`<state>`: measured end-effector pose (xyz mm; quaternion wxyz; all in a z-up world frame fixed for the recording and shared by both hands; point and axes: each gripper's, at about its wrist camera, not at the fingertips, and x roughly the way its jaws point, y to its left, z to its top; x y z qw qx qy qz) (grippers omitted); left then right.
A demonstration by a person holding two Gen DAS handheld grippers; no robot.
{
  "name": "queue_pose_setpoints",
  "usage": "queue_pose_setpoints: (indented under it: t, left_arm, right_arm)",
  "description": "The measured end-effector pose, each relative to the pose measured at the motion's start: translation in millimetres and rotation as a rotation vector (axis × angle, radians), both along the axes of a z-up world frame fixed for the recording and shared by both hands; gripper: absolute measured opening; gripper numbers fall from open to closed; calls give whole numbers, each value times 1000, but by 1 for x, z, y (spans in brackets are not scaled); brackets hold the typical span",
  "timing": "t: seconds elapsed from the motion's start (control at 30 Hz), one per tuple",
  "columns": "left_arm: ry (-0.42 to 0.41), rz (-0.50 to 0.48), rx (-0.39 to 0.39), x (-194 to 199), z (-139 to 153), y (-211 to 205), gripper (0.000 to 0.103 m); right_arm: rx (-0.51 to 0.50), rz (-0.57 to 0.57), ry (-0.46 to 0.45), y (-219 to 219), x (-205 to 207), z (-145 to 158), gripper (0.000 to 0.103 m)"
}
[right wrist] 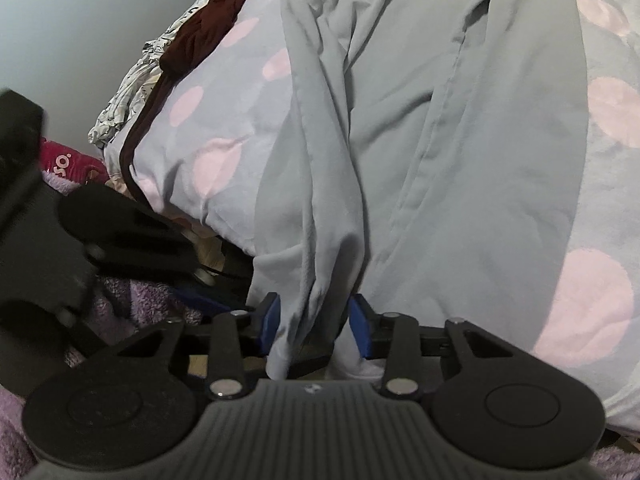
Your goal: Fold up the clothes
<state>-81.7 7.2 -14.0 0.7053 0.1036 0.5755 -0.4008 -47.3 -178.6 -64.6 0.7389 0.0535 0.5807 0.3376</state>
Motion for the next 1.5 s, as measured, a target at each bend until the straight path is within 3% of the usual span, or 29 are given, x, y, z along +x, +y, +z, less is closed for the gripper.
queue_pose_setpoints:
  t: [0.13, 0.33, 0.53, 0.7, 0.83, 0.93, 0.97, 1.03, 1.1, 1.13, 1.23, 1.4, 1.5]
  left_arm:
    - [-26, 93, 26, 26, 18, 38, 41]
    - [-100, 340, -6, 96, 42, 88, 46]
    - [-131, 507, -39, 167, 32, 100, 49]
    - [-115, 610, -14, 208, 13, 110, 50]
    - [-91, 646, 19, 229, -5, 119, 50]
    - [-74, 666, 2, 236, -12, 126, 48]
    - [-68, 669, -15, 238, -14, 126, 44]
    - [-57, 671, -46, 241, -13, 128, 22]
    - [-71, 664, -53, 241, -7, 125, 12]
    - [-84, 657, -52, 241, -3, 124, 10]
    - [-134, 623, -14, 241, 13, 114, 7]
    - [-196, 572, 109, 248, 44, 83, 6]
    - [-227, 541, 196, 252, 56, 52, 6]
  right_arm:
    - [-6, -20, -10, 3, 0, -2, 40]
    - [-16, -16, -42, 7, -1, 2, 40]
    - [-26, -17, -56, 7, -7, 3, 40]
    - [-28, -8, -74, 10, -13, 5, 40]
    - [-23, -14, -94, 11, -12, 7, 40]
    - [-26, -18, -98, 9, -12, 6, 40]
    - [-27, -20, -97, 9, -11, 5, 39]
    - [-27, -23, -94, 9, -10, 2, 30]
    - [-25, -24, -96, 10, -10, 1, 15]
    - [-25, -20, -100, 11, -9, 1, 12]
    - [13, 9, -103, 18, -11, 7, 8]
    - [180, 103, -70, 45, -21, 24, 7]
    - [206, 134, -83, 58, -25, 27, 7]
